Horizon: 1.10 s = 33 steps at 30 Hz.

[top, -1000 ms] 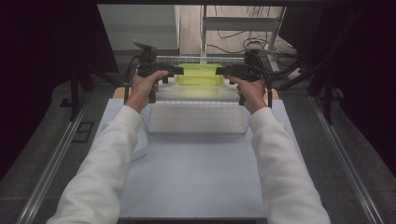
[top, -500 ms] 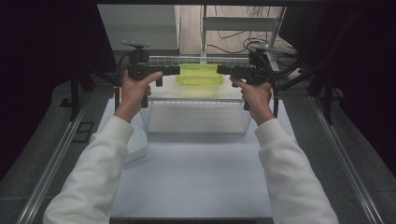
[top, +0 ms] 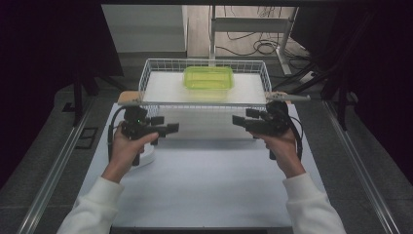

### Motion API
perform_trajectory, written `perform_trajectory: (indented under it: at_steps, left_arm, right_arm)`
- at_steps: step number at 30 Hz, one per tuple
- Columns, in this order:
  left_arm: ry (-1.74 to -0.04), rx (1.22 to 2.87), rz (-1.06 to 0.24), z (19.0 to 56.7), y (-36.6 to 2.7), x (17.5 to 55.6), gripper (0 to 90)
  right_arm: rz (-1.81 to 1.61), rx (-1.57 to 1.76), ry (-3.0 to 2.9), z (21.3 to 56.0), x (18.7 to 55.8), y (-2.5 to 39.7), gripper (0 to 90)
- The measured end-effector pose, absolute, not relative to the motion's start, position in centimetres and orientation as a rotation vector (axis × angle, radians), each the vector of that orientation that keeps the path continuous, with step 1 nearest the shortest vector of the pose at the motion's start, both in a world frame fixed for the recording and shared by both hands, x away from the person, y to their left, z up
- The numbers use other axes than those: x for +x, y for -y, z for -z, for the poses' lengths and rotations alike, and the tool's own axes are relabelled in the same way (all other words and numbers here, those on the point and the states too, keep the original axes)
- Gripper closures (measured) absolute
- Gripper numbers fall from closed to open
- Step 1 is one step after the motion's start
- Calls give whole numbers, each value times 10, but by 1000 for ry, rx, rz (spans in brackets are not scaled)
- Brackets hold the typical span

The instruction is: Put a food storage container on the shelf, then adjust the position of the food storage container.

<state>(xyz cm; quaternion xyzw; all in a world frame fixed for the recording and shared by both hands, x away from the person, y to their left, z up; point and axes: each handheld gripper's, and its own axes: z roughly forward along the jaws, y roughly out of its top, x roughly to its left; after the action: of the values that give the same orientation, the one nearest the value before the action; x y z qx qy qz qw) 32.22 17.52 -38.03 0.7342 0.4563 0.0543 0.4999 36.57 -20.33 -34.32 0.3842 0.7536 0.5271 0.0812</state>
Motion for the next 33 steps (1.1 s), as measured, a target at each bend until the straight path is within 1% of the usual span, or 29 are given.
perform_trajectory:
  at_steps: [6, 11, 13, 19, 22, 29, 33]
  left_arm:
    - [-1099, 1857, -157, 408, -176, 294, 247]
    - [-1111, 1891, -119, 430, -180, 276, 251]
    - [-1127, 1878, -110, 436, -183, 269, 253]
    - [-1147, 1949, -79, 457, -180, 260, 257]
    - [-1147, 1970, -79, 460, -180, 261, 258]
    - [-1157, 1975, -98, 460, -180, 258, 258]
    - [-1151, 2003, -72, 463, -174, 257, 260]
  right_arm:
    - [-1552, 1133, -2314, 374, 336, 220, 299]
    - [-1500, 1182, -2371, 407, 317, 225, 302]
    - [-1460, 1184, -2404, 421, 308, 226, 302]
    - [-1373, 1249, -2475, 455, 294, 234, 302]
    - [-1342, 1252, -2495, 461, 293, 231, 302]
    - [-1352, 1242, -2480, 460, 292, 230, 302]
    - [-1339, 1242, -2475, 460, 292, 230, 302]
